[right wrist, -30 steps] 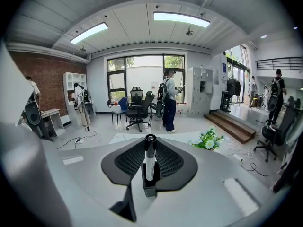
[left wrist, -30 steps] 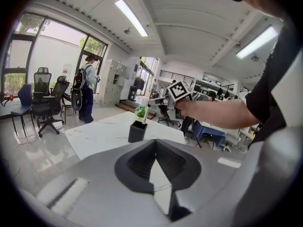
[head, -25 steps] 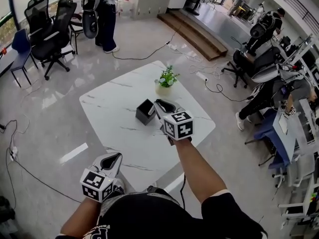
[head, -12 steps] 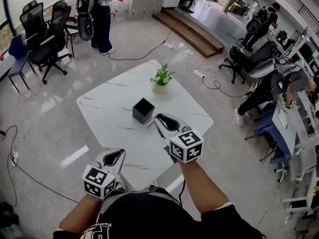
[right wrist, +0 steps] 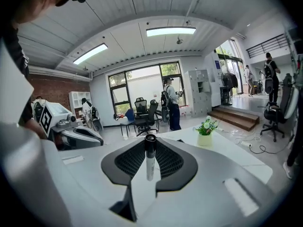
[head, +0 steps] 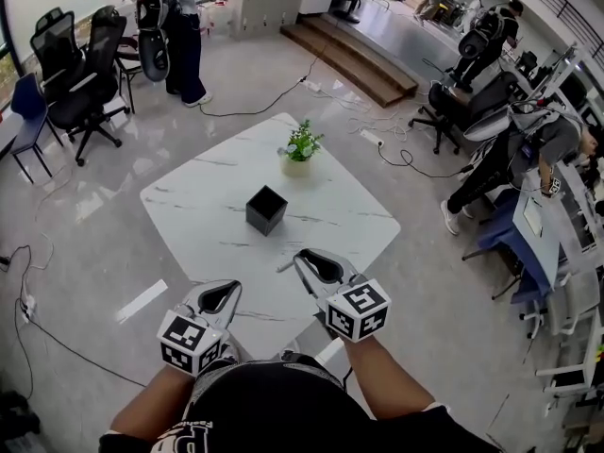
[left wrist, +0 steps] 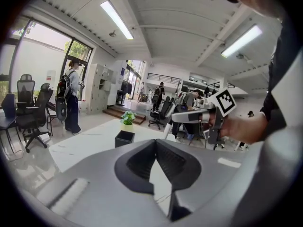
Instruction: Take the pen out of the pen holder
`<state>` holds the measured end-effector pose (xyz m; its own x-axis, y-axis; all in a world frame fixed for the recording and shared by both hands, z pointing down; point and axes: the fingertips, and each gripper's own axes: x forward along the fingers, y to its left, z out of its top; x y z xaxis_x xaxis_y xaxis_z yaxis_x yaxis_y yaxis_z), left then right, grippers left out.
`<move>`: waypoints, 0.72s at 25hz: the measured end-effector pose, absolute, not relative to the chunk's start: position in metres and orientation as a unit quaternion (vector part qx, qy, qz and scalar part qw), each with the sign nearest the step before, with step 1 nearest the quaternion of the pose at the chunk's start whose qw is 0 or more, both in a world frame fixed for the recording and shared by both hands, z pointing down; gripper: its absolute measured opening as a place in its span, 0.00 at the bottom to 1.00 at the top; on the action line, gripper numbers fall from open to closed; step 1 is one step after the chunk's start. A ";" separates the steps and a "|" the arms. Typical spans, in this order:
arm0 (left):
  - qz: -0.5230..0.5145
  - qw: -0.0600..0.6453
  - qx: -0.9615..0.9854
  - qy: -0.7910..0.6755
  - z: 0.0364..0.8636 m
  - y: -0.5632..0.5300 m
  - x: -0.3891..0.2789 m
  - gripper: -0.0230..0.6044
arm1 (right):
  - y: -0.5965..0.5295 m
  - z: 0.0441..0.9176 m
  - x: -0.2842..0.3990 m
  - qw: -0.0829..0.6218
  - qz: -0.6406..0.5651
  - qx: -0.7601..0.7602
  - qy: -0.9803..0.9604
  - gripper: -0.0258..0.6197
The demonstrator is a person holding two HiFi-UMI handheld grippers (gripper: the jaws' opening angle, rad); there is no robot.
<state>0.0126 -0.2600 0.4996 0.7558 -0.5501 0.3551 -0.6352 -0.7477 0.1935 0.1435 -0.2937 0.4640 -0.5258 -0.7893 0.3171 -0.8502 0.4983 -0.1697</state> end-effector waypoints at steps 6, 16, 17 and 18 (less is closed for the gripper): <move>0.139 0.149 0.928 -0.311 0.499 -0.261 0.020 0.13 | -0.275 0.471 0.142 0.107 0.149 0.479 -0.858 0.14; 0.140 0.144 0.933 -0.299 0.498 -0.260 0.026 0.13 | -0.244 0.487 0.138 0.119 0.160 0.475 -0.857 0.14; 0.141 0.143 0.933 -0.298 0.498 -0.260 0.026 0.13 | -0.242 0.488 0.138 0.120 0.161 0.476 -0.856 0.14; 0.141 0.143 0.934 -0.297 0.498 -0.259 0.026 0.13 | -0.240 0.489 0.138 0.120 0.161 0.477 -0.856 0.14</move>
